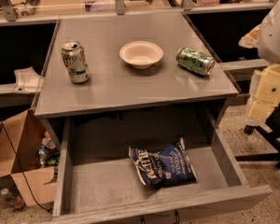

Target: Pick blue chip bag from top drawer and place on counter

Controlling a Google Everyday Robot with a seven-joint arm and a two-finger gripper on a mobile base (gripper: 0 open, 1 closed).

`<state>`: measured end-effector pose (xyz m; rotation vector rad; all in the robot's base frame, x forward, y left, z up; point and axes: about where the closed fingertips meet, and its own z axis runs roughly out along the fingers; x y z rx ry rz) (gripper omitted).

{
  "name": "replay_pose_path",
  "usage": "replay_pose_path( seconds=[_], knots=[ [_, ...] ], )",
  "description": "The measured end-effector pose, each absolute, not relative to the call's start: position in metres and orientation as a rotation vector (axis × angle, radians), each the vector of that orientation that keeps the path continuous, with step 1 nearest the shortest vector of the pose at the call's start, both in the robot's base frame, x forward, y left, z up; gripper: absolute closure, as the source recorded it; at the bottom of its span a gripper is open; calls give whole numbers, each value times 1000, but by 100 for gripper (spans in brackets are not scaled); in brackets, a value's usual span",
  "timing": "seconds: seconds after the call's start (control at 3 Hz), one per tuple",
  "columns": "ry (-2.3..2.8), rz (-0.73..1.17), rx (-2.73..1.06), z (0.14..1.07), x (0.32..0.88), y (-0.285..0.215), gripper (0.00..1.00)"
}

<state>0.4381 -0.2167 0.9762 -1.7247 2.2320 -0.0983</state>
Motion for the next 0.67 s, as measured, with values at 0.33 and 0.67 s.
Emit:
replay_pose_path(
  seconds=[0.33, 0.67],
  knots=[
    [2232, -98, -1725, 976, 438, -217, 0],
    [2189, -72, -1738, 971, 439, -212, 0]
  ],
)
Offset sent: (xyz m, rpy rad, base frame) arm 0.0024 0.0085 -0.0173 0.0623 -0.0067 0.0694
